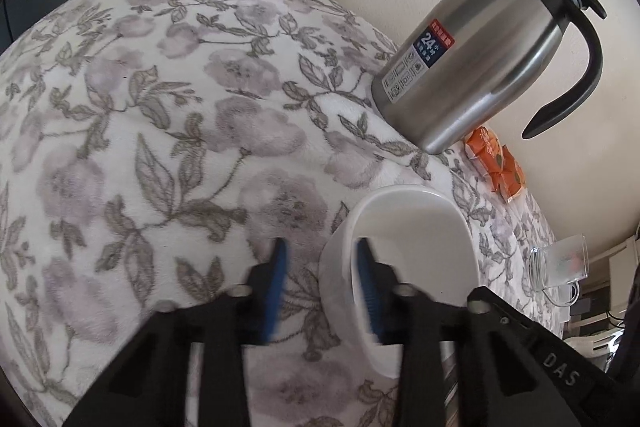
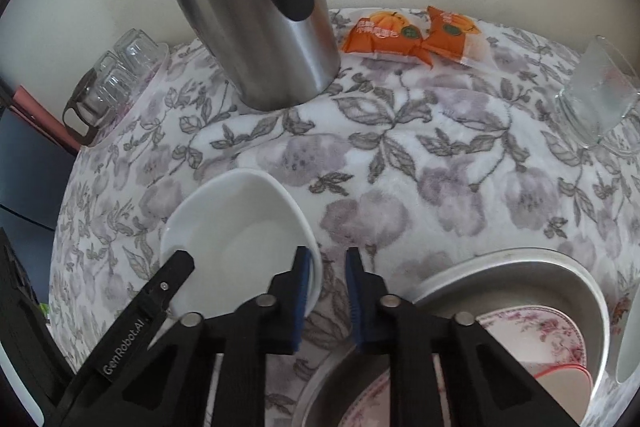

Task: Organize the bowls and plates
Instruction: 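Close both grippers on the rim of the white square bowl, then lift the white square bowl with both grippers and carry it over the basin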

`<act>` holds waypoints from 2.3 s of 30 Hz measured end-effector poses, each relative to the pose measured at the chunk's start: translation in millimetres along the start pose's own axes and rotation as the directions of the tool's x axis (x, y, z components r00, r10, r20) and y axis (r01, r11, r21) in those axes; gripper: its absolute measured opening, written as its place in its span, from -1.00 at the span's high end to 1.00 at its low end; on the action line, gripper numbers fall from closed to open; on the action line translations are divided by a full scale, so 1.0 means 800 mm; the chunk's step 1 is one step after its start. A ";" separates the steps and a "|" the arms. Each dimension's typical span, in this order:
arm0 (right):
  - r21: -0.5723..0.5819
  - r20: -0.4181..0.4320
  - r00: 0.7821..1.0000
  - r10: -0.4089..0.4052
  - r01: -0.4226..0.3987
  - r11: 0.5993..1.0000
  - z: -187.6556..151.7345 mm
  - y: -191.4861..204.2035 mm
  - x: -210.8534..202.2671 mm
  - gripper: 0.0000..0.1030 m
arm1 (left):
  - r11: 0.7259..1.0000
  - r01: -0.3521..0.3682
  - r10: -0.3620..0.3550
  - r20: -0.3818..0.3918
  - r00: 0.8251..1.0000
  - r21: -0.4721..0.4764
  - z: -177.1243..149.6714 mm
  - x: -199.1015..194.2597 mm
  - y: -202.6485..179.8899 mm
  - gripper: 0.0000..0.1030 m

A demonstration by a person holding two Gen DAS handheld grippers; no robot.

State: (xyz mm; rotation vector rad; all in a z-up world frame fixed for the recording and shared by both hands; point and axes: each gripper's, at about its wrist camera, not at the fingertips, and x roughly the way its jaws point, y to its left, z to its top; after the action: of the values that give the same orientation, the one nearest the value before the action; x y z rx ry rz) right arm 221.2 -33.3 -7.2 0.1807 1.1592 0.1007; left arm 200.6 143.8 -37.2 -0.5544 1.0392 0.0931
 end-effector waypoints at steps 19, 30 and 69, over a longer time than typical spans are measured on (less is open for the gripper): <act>-0.042 0.136 0.990 0.050 -0.045 0.998 -0.022 -0.017 -0.118 0.86 | 0.982 0.113 -0.125 0.071 0.990 0.150 -0.007 -0.088 -0.052 0.81; -0.014 0.195 0.981 0.022 -0.020 1.000 -0.075 -0.075 -0.197 0.85 | 0.946 0.169 -0.190 0.050 0.980 0.276 -0.057 -0.148 -0.112 0.80; 0.154 0.184 0.983 -0.006 -0.023 0.988 -0.158 -0.164 -0.194 0.80 | 0.879 0.117 -0.095 -0.070 0.993 0.463 -0.142 -0.130 -0.178 0.80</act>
State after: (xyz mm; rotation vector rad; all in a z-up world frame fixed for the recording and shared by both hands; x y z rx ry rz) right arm 41.3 -177.4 58.2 0.3264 0.9817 0.0006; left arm 104.3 -14.0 61.9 -0.1717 1.0282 -0.2657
